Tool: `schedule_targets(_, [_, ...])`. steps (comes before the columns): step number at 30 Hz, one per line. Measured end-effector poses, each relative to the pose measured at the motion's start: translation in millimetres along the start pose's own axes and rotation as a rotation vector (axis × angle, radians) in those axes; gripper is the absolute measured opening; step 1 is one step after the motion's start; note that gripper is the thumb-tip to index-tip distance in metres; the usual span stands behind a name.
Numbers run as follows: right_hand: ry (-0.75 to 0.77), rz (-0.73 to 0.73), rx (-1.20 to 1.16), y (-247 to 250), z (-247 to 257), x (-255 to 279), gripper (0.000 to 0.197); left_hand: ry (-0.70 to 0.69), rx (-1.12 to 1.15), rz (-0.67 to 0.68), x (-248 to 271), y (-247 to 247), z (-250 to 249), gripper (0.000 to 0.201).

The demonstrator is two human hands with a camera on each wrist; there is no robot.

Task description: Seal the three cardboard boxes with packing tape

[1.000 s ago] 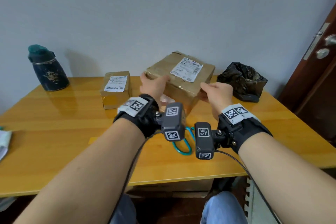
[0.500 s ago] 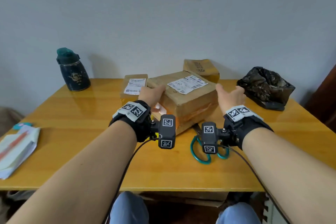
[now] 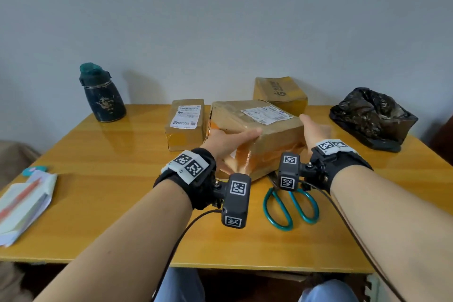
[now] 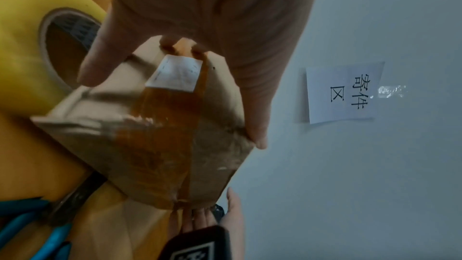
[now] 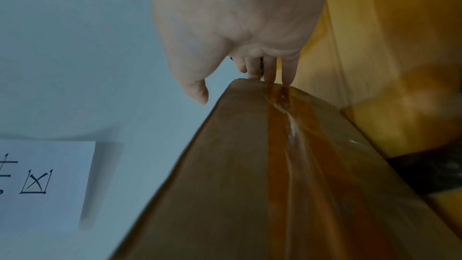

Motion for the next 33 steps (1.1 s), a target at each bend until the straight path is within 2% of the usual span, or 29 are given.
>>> schedule_targets(3, [0.036,0.007,-0.035,-1.6,6.1,-3.5,0.043,-0.080,0.042,0.018,-6.6,7.2,-14.2,0.115])
schedule_targets(4, [0.070,-0.005,-0.064,-3.8,11.8,-4.3,0.034,-0.125,0.087,0.012,-10.7,11.5,-22.2,0.105])
schedule_targets(6, [0.154,-0.063,-0.146,-6.1,25.2,0.6,0.027,-0.238,0.201,-0.020,-21.0,23.2,-38.8,0.071])
schedule_targets(8, [0.192,-0.101,-0.236,-8.2,32.0,9.1,0.023,-0.331,0.252,-0.109,-31.3,37.3,-52.4,0.055])
schedule_targets(11, [0.111,-0.018,-0.234,-21.7,26.9,14.0,0.038,-0.416,0.037,-0.322,-56.9,56.8,-64.0,0.066])
schedule_targets(14, [0.100,0.068,-0.105,-35.6,21.5,15.3,0.047,-0.413,-0.128,-0.442,-77.1,60.1,-59.5,0.082])
schedule_targets(17, [0.101,0.075,0.006,-42.1,19.8,11.4,0.041,-0.294,-0.194,-0.592,-83.5,60.8,-41.7,0.067])
schedule_targets(19, [0.051,0.195,0.084,-56.0,15.0,11.3,0.034,-0.187,-0.186,-0.485,-89.5,50.9,-28.5,0.054])
schedule_targets(22, [0.117,0.346,0.160,-80.2,19.2,15.3,0.027,-0.145,0.168,-0.229,-96.7,35.8,-20.8,0.023])
schedule_targets(24, [0.176,0.440,0.189,-98.1,24.3,20.7,0.022,-0.194,0.215,-0.221,-101.2,43.6,-23.8,0.017])
schedule_targets(26, [0.199,0.540,0.231,-116.2,27.4,24.2,0.019,-0.255,0.127,-0.351,-103.5,60.1,-24.7,0.027])
schedule_targets(28, [0.241,0.593,0.349,-130.7,28.7,24.0,0.022,-0.326,-0.024,-0.616,-98.2,85.7,-24.8,0.040])
schedule_targets(29, [0.276,0.551,0.377,-133.0,29.3,17.5,0.022,-0.376,-0.109,-0.752,-91.4,98.8,-25.7,0.045])
schedule_targets(31, [0.304,0.339,0.306,-123.8,32.0,3.0,0.024,-0.414,-0.270,-0.973,-79.8,125.5,-22.6,0.057])
schedule_targets(33, [0.304,0.087,0.198,-107.4,33.3,-9.2,0.032,-0.302,-0.319,-1.058,-81.6,151.3,-6.8,0.064])
Point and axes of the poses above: each hand's wrist, its own x-axis away from the middle knuckle, its own y-axis out of the back of the hand, z = x × y, the point moved 7 cm from there along -x, towards the middle knuckle, and after that the axes turned 5 degrees about -y, right-handed, at the moved point
